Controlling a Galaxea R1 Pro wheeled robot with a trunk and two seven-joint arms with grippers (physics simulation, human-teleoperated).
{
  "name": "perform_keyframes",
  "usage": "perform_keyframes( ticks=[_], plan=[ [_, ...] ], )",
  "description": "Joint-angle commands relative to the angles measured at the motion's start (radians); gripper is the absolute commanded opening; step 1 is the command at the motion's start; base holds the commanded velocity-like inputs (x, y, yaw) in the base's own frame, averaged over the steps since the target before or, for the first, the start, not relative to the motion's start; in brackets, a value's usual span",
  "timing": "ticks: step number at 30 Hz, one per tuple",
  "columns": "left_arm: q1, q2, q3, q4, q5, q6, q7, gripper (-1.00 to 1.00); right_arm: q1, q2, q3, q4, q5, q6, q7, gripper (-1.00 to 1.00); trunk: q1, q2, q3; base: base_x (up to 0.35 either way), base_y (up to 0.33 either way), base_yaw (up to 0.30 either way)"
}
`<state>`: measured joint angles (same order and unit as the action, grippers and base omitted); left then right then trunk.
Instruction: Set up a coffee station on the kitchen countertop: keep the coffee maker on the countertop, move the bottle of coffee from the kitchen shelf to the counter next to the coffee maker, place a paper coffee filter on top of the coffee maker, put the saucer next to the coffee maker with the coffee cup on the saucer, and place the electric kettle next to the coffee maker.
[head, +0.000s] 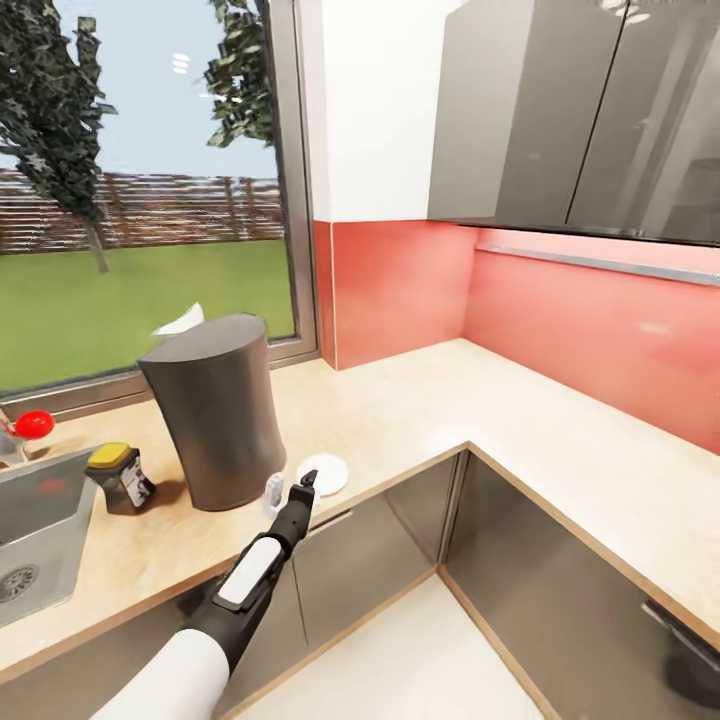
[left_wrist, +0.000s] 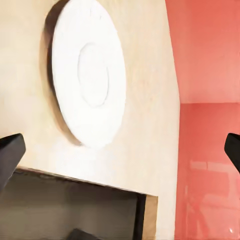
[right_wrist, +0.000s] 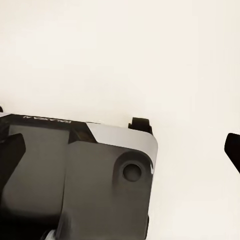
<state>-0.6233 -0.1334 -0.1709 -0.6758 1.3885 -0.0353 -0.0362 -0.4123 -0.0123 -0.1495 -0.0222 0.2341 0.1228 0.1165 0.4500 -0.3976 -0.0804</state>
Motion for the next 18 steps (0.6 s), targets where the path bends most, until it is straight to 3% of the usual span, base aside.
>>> perform_keyframes(
  ticks=[1, 12, 17, 18],
  plan=[
    [-0.001, 0.0, -0.004, 0.001, 0.011, -0.003, -0.004, 1.0, 0.0, 0.0, -0.008, -0.002, 0.01, 0.006, 0.004, 1.0, 0.0, -0.002, -0.002, -0.337, 0.0, 0.0],
    [0.02, -0.006, -0.011, -0.009, 0.006, 0.016, -0.017, 1.0, 0.0, 0.0, -0.008, -0.002, 0.01, 0.006, 0.003, 1.0, 0.0, -0.002, -0.002, -0.337, 0.0, 0.0],
    [0.048, -0.005, -0.014, -0.026, 0.005, 0.094, -0.05, 1.0, 0.0, 0.0, -0.008, -0.002, 0.01, 0.006, 0.003, 1.0, 0.0, -0.002, -0.002, -0.337, 0.0, 0.0],
    [0.073, 0.003, -0.018, -0.027, -0.002, 0.11, -0.062, 1.0, 0.0, -0.001, -0.008, -0.002, 0.01, 0.006, 0.003, 1.0, 0.0, -0.002, -0.002, -0.154, 0.0, 0.0]
  ],
)
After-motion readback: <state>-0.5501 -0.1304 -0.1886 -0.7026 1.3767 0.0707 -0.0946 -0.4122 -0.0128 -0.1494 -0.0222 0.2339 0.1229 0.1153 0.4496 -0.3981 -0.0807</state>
